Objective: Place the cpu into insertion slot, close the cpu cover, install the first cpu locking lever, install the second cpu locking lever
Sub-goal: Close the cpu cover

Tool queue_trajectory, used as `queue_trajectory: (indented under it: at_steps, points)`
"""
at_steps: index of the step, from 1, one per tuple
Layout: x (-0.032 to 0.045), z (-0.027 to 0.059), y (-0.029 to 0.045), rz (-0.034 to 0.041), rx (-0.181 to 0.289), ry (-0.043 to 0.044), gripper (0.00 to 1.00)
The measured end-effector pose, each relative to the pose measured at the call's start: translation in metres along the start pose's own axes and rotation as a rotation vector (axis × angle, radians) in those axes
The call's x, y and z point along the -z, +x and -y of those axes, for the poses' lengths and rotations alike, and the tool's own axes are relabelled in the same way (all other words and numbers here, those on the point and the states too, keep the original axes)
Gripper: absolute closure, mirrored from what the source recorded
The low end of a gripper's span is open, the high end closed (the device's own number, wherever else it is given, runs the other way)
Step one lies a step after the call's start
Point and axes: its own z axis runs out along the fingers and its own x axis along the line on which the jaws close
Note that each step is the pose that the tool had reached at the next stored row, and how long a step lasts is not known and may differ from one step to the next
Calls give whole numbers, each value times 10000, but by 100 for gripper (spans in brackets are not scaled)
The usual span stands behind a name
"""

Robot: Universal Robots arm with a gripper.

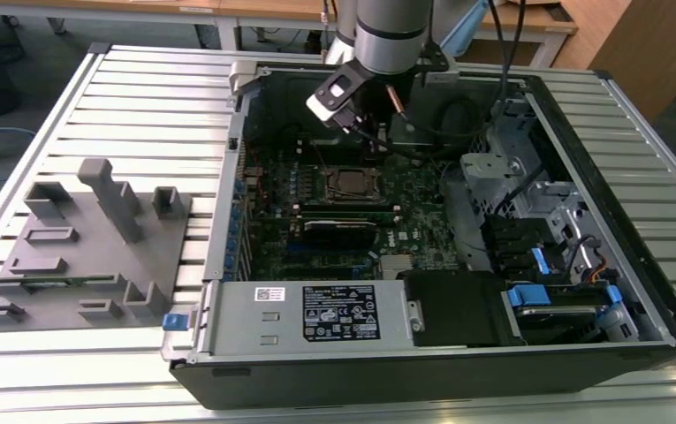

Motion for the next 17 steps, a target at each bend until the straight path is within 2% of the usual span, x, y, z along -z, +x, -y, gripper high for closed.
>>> queue_trajectory:
  at_steps: [17]
  points:
    - [-8, 0, 0, -101, 3082, 32, 89]
